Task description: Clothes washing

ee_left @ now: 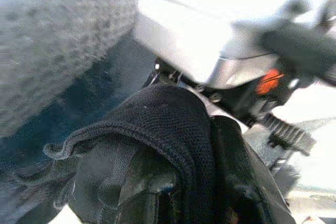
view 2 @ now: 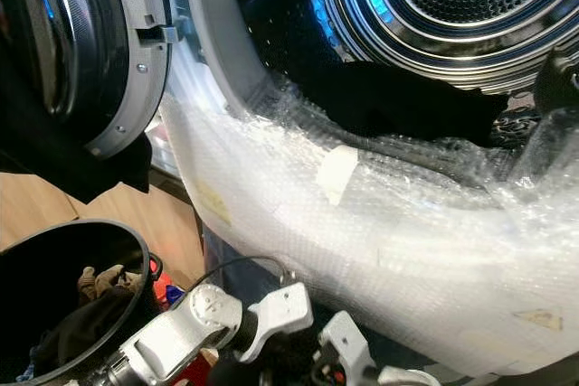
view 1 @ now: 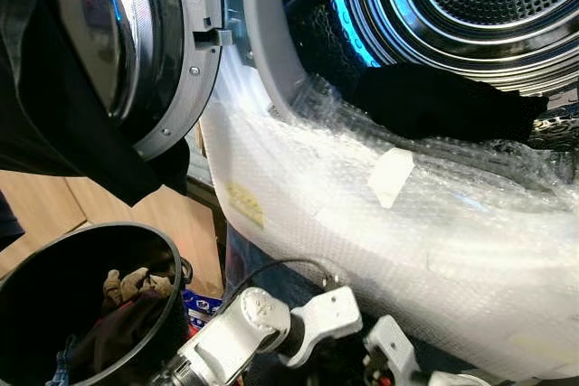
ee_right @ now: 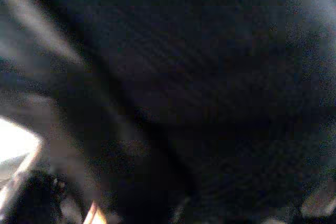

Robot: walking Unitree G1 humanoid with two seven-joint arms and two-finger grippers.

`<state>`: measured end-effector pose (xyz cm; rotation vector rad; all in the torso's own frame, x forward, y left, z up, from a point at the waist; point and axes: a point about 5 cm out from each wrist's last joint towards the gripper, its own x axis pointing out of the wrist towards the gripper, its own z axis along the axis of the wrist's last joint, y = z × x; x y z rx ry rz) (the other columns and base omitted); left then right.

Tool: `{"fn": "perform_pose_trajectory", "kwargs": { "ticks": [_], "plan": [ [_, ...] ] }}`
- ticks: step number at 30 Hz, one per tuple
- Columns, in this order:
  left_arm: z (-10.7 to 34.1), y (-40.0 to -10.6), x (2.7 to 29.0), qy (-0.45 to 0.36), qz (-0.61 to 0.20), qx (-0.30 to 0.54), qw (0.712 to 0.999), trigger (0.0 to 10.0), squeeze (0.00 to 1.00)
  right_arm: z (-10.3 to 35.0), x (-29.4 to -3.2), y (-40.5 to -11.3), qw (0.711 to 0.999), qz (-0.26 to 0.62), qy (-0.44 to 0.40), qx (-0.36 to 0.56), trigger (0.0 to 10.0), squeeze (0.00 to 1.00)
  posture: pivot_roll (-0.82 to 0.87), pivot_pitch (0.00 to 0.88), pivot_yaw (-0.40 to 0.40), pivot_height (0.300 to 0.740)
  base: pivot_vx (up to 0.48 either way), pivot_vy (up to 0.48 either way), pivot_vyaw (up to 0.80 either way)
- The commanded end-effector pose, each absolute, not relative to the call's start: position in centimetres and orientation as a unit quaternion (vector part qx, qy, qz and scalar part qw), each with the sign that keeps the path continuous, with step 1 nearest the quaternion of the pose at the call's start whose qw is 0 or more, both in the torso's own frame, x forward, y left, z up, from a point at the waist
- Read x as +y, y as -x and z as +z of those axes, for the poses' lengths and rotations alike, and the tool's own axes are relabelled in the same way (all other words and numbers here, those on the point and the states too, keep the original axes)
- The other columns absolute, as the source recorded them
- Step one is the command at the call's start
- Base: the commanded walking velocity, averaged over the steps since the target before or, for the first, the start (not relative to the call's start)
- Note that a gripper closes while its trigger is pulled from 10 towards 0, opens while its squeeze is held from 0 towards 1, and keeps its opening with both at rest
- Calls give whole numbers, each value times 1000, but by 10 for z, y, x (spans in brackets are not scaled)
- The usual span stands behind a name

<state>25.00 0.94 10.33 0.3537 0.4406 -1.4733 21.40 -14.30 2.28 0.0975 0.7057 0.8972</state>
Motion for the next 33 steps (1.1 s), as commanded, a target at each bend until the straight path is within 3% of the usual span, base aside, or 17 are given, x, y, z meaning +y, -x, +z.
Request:
{"fn": "perform_pose_trajectory", "kwargs": {
  "ticks": [1,20,21,22,33],
  "plan": [
    [149,-245,-15,-143,-697,89,697,0,0,10,-136,-205,824,422,-84,367,10000,0,-59,61,-45,740,0,0,0],
    [200,-248,-24,-104,-696,3,710,0,0,-14,-153,-196,838,332,-187,391,10000,0,-75,58,-19,740,0,0,0],
    [199,-247,-24,-103,-697,5,710,0,0,-13,-154,-197,841,332,-190,383,6510,0,-78,54,-16,740,0,0,0],
    [197,-247,-24,-103,-698,10,709,0,0,-13,-154,-198,843,333,-194,375,0,0,-79,50,-12,740,0,0,0],
    [179,-242,-19,-105,-693,46,712,0,0,-11,-143,-188,833,389,-193,343,0,0,-72,17,-4,740,0,0,0]
  ]
}}
